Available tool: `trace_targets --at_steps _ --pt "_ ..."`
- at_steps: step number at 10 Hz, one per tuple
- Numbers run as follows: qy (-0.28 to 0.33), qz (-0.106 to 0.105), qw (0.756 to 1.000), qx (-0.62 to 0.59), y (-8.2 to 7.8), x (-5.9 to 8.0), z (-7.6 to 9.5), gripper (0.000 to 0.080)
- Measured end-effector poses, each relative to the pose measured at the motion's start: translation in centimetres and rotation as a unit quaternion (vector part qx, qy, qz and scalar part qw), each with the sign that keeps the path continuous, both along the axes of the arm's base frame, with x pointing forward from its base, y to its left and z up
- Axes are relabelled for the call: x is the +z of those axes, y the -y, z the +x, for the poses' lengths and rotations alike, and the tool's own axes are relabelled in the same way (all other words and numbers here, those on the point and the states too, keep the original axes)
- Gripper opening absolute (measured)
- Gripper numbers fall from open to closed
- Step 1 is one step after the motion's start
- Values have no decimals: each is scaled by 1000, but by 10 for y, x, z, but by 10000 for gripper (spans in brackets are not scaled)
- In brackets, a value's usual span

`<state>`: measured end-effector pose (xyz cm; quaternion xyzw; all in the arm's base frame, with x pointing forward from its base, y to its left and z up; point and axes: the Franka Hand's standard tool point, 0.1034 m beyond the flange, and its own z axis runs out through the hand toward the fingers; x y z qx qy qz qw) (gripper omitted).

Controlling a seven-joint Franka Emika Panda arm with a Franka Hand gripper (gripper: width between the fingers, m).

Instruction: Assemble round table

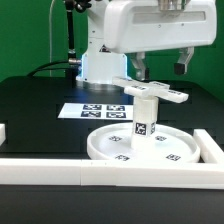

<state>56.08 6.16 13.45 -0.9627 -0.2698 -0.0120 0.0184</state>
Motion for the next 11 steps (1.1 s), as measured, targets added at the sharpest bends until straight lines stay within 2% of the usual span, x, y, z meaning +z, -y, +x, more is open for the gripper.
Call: trace_targets --at_steps 3,4,7,11 --pt "1 -2 998 65 4 -2 0 648" --pt "4 -5 992 128 5 -2 0 648" --pt "1 -36 943 330 5 -7 -2 648" --pt "-6 -53 895 443 10 -9 -2 648"
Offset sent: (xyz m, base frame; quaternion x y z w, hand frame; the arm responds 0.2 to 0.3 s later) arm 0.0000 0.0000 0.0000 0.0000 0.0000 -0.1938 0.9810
